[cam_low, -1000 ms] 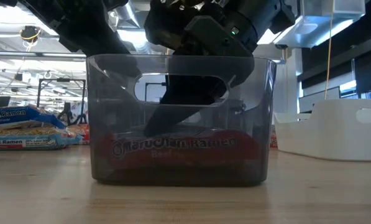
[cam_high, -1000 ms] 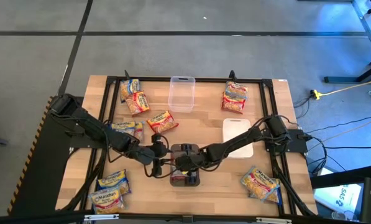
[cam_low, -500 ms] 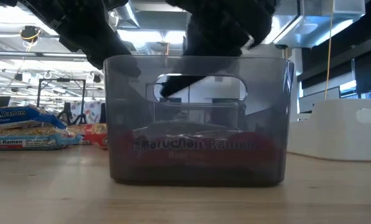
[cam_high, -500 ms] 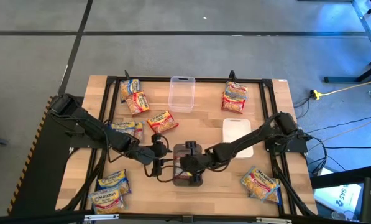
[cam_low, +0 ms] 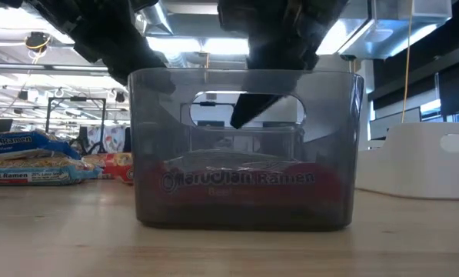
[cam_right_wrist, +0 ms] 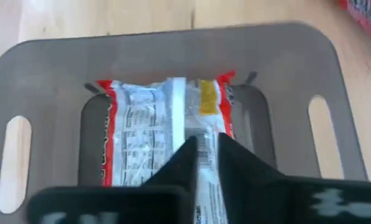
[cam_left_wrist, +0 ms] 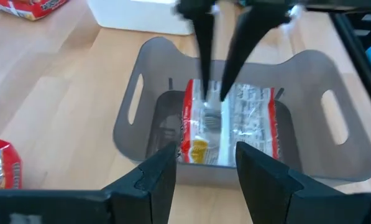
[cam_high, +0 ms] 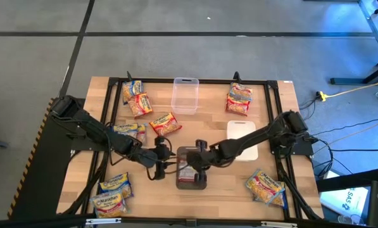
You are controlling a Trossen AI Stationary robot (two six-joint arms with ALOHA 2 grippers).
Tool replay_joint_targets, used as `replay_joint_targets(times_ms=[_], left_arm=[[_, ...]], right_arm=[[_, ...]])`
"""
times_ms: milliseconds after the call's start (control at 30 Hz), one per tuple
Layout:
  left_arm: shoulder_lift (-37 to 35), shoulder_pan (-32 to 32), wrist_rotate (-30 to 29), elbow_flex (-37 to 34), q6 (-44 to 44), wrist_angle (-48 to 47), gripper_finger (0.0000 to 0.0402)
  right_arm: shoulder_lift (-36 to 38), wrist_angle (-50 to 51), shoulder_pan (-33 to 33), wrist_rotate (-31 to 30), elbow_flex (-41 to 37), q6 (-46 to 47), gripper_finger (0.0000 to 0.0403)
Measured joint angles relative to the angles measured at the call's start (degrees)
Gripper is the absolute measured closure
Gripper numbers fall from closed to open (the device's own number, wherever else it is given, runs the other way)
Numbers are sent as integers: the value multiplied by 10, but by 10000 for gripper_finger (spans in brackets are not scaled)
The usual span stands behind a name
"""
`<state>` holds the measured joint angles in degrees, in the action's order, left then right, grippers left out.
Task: Sort Maruchan noodles
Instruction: Put the red noodle pack into the gray bin
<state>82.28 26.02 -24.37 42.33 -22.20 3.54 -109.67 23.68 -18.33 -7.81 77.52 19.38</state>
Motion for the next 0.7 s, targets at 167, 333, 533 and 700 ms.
replay_joint_targets(times_ms=[167,333,533,700], left_arm=[[6,1,21,0,-7,33,243],[35,20,47,1,-21,69,243],[50,61,55,2,-77,82,243],[50,107,35,2,-120,101,243]], right_arm=[[0,5,4,11,0,18,248],[-5,5,10,9,0,18,133],[-12,9,12,31,0,13,75],[-23,13,12,50,0,12,71]])
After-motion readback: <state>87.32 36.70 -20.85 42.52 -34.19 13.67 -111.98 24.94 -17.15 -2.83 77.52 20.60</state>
